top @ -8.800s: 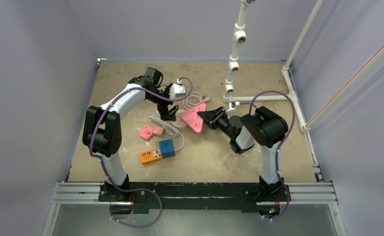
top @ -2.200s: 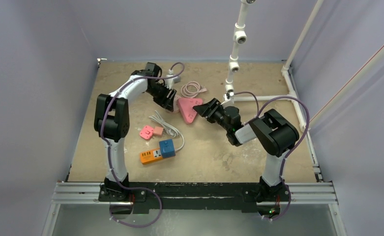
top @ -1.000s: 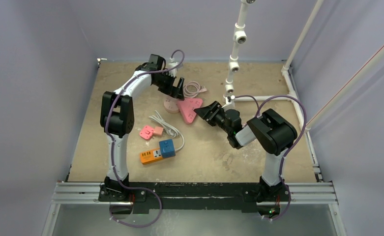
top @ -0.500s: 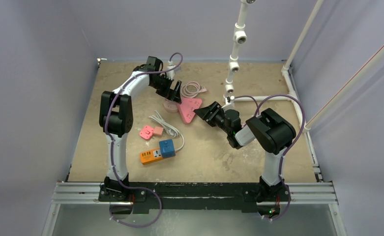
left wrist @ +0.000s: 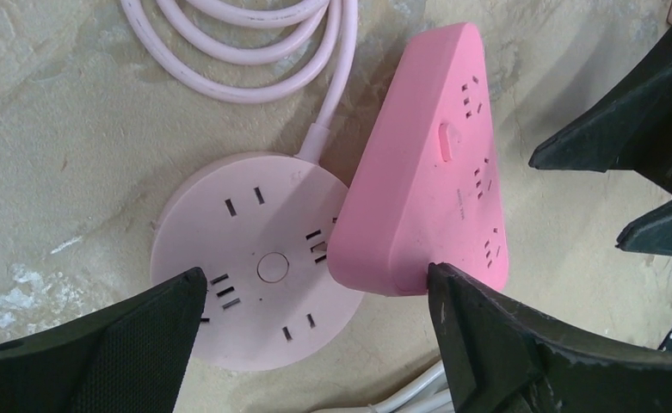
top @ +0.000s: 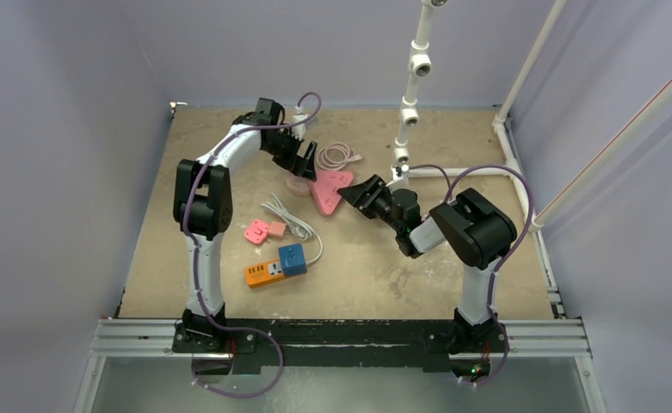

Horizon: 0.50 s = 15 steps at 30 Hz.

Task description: Insert the plug

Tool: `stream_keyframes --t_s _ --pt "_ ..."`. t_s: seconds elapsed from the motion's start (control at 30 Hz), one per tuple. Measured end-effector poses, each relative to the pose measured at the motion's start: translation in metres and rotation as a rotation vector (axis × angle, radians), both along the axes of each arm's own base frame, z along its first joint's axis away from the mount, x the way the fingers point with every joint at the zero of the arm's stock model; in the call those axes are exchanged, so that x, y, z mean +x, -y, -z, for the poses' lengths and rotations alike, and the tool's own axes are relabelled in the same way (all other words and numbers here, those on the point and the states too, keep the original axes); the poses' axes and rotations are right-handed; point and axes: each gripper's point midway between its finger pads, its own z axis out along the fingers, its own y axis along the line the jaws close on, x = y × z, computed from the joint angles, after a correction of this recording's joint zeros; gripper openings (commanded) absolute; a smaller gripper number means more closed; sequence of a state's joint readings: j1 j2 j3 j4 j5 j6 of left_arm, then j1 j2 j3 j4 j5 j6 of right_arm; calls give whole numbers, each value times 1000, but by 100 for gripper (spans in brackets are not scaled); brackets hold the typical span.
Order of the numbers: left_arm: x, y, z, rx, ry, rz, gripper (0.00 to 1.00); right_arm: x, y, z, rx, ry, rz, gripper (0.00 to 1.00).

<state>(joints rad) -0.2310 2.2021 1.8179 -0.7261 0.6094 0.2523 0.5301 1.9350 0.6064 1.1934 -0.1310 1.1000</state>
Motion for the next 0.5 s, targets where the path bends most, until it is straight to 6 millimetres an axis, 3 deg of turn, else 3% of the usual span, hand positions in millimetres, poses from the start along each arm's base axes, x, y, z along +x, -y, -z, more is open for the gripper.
stream_keyframes --t_s 0.1,0.17,0.33,0.5 --pt "-4 -3 2 -2 -23 2 71 3 -2 -3 5 8 0 70" --pt "-7 -5 4 -13 -46 7 66 3 -2 -4 6 9 1 70" --pt "-14 -8 6 -39 -89 12 63 6 -2 1 11 1 8 70" --pt "-15 -7 7 -55 -105 17 62 8 -8 18 10 -21 3 70"
